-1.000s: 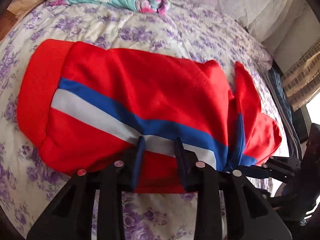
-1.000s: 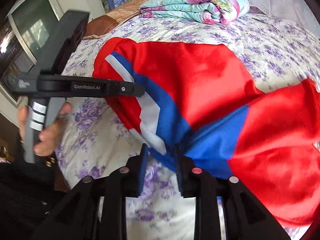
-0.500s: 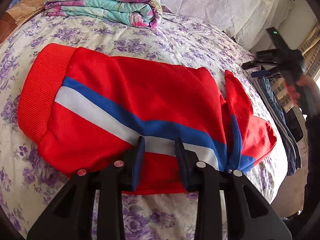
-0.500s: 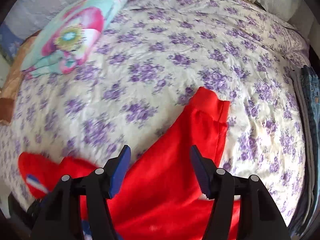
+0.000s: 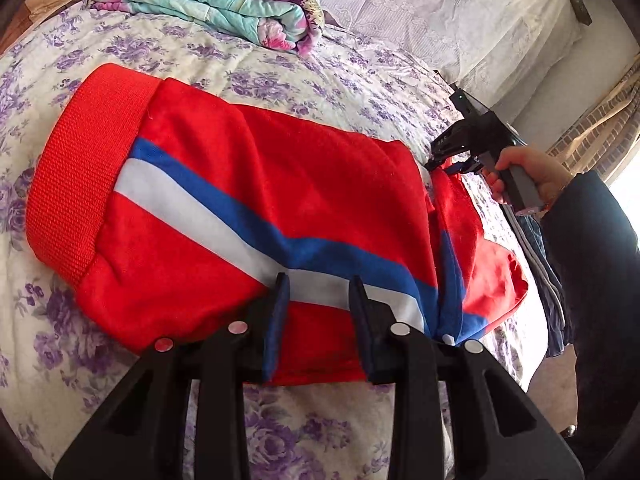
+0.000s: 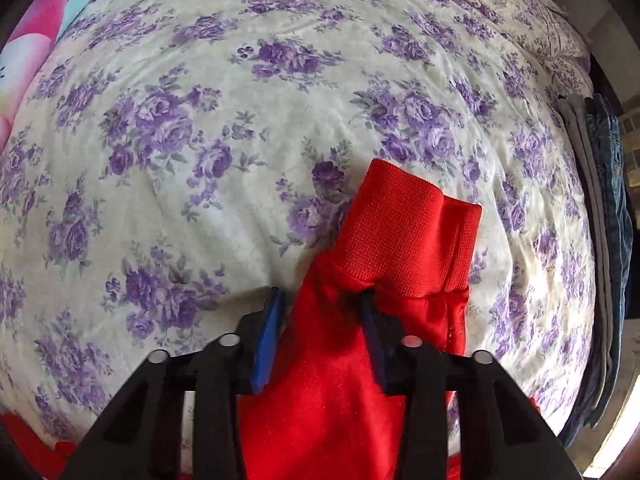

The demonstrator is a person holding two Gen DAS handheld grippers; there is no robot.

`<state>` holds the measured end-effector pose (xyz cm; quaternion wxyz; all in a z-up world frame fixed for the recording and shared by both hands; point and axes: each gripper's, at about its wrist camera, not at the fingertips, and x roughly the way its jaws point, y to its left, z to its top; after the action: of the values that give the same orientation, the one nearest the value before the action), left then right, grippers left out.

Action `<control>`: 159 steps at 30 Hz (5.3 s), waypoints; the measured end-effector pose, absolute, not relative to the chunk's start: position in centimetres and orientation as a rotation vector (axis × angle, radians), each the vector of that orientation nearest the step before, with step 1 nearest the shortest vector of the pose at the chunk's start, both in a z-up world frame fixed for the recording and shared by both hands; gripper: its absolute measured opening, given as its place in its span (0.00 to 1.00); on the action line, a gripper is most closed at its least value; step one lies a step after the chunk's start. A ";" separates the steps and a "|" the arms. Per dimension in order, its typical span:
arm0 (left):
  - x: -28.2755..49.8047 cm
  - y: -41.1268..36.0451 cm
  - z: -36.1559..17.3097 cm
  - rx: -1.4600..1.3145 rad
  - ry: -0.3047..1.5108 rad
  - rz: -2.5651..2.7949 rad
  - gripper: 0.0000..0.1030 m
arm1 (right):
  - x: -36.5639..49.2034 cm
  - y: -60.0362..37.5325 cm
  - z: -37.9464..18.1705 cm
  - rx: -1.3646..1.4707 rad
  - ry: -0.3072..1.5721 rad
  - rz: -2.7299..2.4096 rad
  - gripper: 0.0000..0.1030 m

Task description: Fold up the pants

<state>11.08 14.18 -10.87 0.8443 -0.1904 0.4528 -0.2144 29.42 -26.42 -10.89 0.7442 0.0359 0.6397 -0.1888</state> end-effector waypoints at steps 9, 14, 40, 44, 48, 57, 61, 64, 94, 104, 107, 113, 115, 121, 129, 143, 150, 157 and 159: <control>11.1 14.3 -10.9 -0.411 0.956 -0.452 0.29 | 18.3 -31.2 -2.1 0.284 1.126 -0.203 0.06; 11.1 14.4 -10.9 -0.416 0.955 -0.450 0.29 | 5.6 -35.1 1.0 0.411 0.902 -0.169 0.06; 10.2 6.4 -9.4 -0.184 0.913 -0.424 0.50 | -8.4 -39.4 -5.6 0.323 0.755 -0.405 0.56; 9.8 6.3 -9.3 -0.180 0.891 -0.458 0.58 | -1.0 -33.1 -3.4 0.265 0.838 0.027 0.58; 9.7 6.8 -9.3 -0.215 0.890 -0.476 0.58 | 8.0 -23.1 -2.4 0.087 0.889 0.365 0.59; 9.2 7.4 -9.0 -0.199 0.936 -0.421 0.45 | 19.2 -12.2 -7.1 -0.102 1.094 0.586 0.59; 9.2 7.6 -9.0 -0.214 0.939 -0.415 0.45 | 19.4 -11.7 -8.7 -0.040 1.132 0.686 0.05; 8.8 7.2 -9.0 -0.187 0.946 -0.369 0.35 | 18.7 -10.3 -6.7 -0.136 1.038 0.613 0.05; 22.8 0.6 -8.7 -0.260 1.275 -0.430 0.30 | 5.4 -11.8 -6.3 0.015 0.917 0.665 0.18; 20.3 0.1 -10.4 -0.240 1.292 -0.434 0.30 | 1.5 -14.0 -7.8 0.110 1.015 0.652 0.19; 17.3 -0.8 -10.5 -0.154 1.237 -0.392 0.26 | -2.4 -20.9 -4.6 0.237 0.844 0.472 0.68; 11.7 -1.5 -10.4 -0.086 1.177 -0.355 0.09 | -8.7 -36.2 -5.6 0.585 0.791 -0.039 0.71; 10.3 -2.0 -10.1 -0.048 1.152 -0.349 0.09 | -9.5 -39.3 -7.4 0.748 0.781 -0.071 0.71; 9.1 -0.8 -10.1 -0.073 1.156 -0.377 0.07 | -7.3 -43.4 -12.3 0.951 0.789 -0.062 0.71; 9.5 -0.8 -10.7 -0.113 1.172 -0.384 0.07 | -2.1 -44.2 -14.7 1.033 0.735 0.031 0.21; 11.1 -10.4 -6.2 -0.083 1.130 -0.609 0.07 | -4.0 -46.2 -15.3 0.917 0.802 0.000 0.21; 13.8 -18.5 -7.5 -0.205 1.200 -0.765 0.07 | -3.9 -46.0 -15.5 0.908 0.798 0.020 0.21; 15.0 -20.6 -12.0 -0.255 1.288 -0.744 0.05 | -4.1 -45.8 -15.5 0.892 0.800 0.004 0.21; 13.6 -20.6 -11.6 -0.223 1.273 -0.755 0.05 | -4.0 -45.8 -15.5 0.895 0.802 0.003 0.21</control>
<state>13.61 -20.56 -11.63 0.7327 -0.1016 0.5788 -0.3432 -4.03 -45.83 -15.45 0.8247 0.4213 0.3773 0.0013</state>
